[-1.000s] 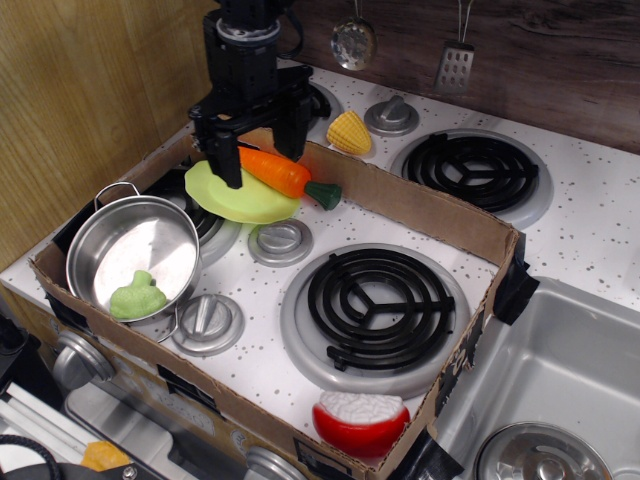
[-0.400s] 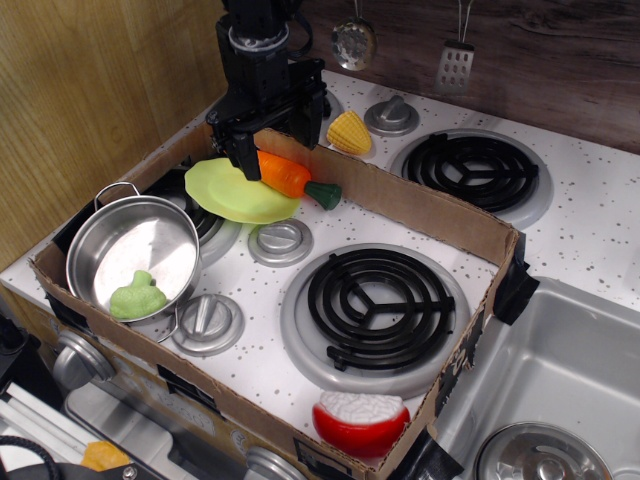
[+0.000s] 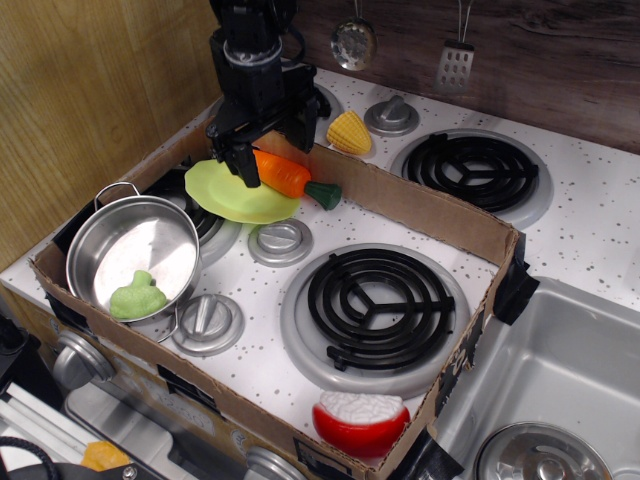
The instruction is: Take carrot off plate
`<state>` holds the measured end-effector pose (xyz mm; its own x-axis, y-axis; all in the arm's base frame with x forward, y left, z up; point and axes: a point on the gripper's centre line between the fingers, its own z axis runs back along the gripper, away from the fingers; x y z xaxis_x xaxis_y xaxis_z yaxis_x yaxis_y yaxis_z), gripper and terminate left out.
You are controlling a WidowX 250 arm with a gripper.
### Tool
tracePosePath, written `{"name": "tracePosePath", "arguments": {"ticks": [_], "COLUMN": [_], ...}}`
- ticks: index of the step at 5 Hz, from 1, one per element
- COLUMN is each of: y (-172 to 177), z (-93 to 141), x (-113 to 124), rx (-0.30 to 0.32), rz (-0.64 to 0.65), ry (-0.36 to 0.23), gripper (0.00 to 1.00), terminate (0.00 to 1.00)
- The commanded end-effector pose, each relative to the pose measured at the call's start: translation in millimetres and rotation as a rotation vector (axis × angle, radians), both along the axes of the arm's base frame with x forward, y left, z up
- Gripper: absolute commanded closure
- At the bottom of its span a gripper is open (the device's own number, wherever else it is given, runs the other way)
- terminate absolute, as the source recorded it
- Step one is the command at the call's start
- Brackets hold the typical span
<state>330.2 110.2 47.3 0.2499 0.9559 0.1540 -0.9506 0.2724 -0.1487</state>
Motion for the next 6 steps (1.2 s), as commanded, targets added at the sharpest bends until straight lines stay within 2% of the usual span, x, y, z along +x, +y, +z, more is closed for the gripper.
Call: {"name": "tracePosePath", "arguments": {"ticks": [1,3,4,5,6], "y": [10.5,1.7,-1.5,-9.1,-11.8], "z": [3.9,-7.7,-15.2,-29.1,-35.4], "x": [-6.5,6.9,11.4,12.0,14.9], "rx": [0.005,-0.016,-0.042,-0.065,-0.078], "rz": [0.000,0.020,0.026,0.007,-0.047], "ry": [-0.025,-0.083,-0.070,-0.031,0.057], "gripper": [0.00,0.00,0.00,0.00,0.00], "terminate": [0.00,0.00,0.00,0.00,0.00]}}
